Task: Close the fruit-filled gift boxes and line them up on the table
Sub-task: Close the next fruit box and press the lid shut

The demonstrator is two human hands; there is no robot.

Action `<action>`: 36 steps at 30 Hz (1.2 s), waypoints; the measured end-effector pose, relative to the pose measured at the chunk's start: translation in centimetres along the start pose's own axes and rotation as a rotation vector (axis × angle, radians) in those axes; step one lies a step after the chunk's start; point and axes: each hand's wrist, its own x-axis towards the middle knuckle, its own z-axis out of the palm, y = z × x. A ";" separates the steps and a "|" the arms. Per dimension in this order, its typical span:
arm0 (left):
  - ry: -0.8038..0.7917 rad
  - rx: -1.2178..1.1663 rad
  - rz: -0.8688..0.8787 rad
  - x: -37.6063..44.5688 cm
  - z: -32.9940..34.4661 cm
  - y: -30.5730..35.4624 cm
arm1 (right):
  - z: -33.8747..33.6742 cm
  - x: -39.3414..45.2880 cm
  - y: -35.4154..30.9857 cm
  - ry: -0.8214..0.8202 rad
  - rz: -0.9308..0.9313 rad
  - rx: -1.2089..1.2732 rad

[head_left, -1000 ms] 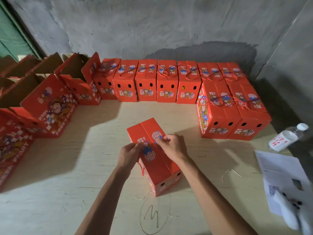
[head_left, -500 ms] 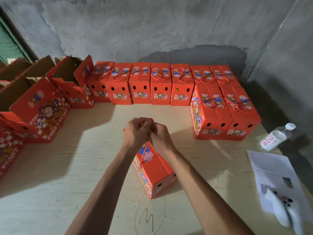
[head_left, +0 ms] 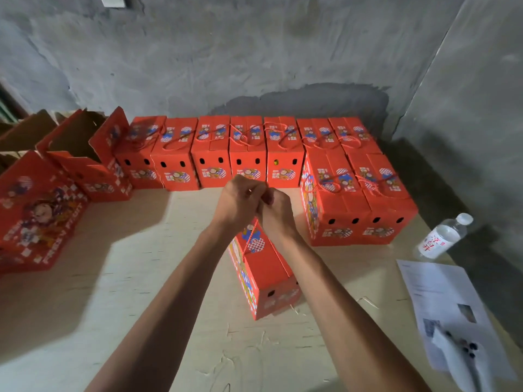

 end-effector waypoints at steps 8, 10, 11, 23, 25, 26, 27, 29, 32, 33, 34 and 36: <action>0.056 0.043 -0.015 7.0 3.8 -1.3 | -3.2 8.6 -0.2 0.040 0.036 -0.109; 0.079 -0.003 -0.030 8.4 4.9 -1.8 | -3.7 10.9 0.0 0.077 0.048 -0.135; 0.083 -0.028 -0.042 8.9 5.6 -2.1 | -4.1 12.1 0.0 0.093 0.053 -0.152; -0.202 0.065 -0.200 8.8 15.6 -10.8 | -5.3 21.1 1.1 0.173 0.008 -0.241; -0.226 0.038 -0.197 10.0 16.2 -11.8 | -5.1 21.5 1.9 0.177 0.002 -0.216; -0.250 0.032 -0.194 10.4 16.3 -12.3 | -5.1 21.5 2.2 0.184 -0.003 -0.205; -0.272 0.029 -0.192 10.7 16.4 -12.6 | -5.2 21.5 2.4 0.193 -0.005 -0.195; -0.286 0.033 -0.197 11.0 16.7 -13.1 | -5.4 21.7 2.4 0.186 -0.001 -0.196; -0.272 0.028 -0.171 11.0 16.9 -13.2 | -5.2 21.6 2.2 0.070 0.061 -0.360; -0.263 0.002 -0.189 11.2 16.6 -12.7 | -5.0 21.4 1.9 0.009 0.096 -0.454; -0.247 -0.031 -0.239 11.4 16.2 -12.1 | -4.6 20.9 1.6 -0.041 0.127 -0.558; -0.231 -0.048 -0.350 11.7 15.3 -11.2 | -4.1 19.6 1.0 -0.099 0.156 -0.736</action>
